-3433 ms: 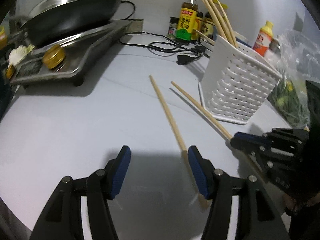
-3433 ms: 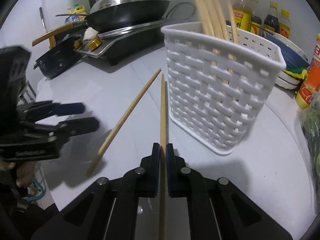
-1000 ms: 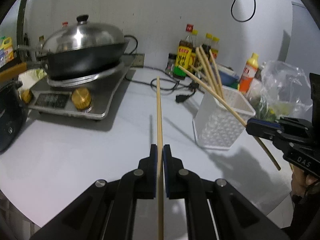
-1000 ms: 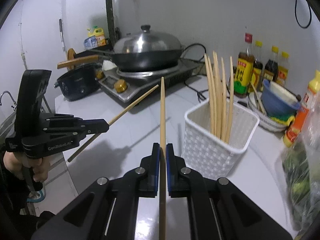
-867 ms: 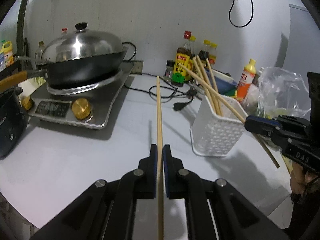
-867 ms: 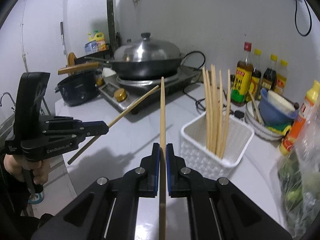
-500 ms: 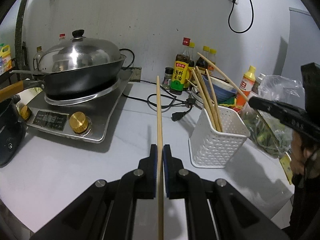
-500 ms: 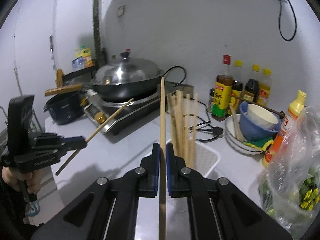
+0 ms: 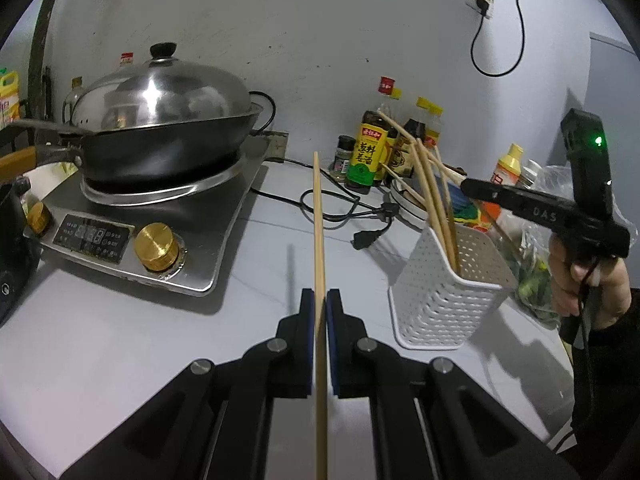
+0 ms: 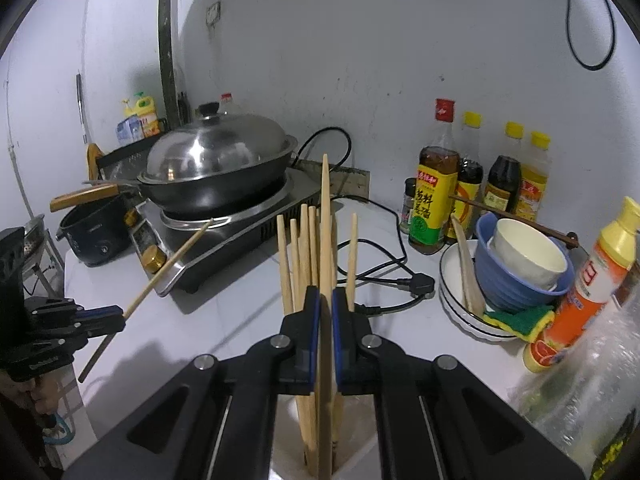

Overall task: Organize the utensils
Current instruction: 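Lower the right tool's chopstick into the white holder and open it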

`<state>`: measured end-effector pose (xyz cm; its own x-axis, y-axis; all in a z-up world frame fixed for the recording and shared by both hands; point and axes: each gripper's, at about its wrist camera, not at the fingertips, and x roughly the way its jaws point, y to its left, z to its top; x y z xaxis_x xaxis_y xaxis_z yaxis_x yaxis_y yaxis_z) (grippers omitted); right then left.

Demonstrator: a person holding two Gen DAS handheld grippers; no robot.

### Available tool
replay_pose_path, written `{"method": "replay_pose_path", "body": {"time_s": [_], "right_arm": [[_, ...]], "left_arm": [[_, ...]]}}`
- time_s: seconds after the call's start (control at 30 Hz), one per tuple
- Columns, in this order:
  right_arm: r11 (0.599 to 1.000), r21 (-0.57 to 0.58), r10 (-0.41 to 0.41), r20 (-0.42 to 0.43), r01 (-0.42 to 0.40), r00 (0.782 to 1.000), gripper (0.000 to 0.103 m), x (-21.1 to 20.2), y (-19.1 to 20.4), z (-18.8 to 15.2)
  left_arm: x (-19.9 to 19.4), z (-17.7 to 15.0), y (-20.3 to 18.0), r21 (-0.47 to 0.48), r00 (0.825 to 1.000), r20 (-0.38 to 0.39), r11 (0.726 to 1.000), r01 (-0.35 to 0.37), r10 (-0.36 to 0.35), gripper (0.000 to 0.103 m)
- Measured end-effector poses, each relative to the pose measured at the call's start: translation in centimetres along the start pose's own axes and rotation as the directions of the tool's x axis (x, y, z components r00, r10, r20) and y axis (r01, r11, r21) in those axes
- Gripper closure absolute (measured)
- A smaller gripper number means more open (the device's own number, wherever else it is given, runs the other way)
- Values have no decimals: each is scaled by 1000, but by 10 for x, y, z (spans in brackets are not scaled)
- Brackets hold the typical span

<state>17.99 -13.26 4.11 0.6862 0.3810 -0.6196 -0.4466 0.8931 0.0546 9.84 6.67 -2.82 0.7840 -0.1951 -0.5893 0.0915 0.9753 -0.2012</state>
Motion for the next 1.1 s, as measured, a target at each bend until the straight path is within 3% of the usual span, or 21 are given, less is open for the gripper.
{"method": "replay_pose_path", "body": {"time_s": [0.43,0.93,1.1], "right_arm": [[998,-44,-56,-85,52,995,97,36,11,-18],[1000,-31,1,-106,-4,994,97,14,4,-50],[999,-19,26,-72,-28,997,76,-5,1,-59]], "left_arm": [[5,-3,10,-28,1000,4,999,26,-26,98],[2,4,-25,15,1000,0,999,28,-28,98],[-2,9,-42,36,1000,7,999,17,-17,98]]}}
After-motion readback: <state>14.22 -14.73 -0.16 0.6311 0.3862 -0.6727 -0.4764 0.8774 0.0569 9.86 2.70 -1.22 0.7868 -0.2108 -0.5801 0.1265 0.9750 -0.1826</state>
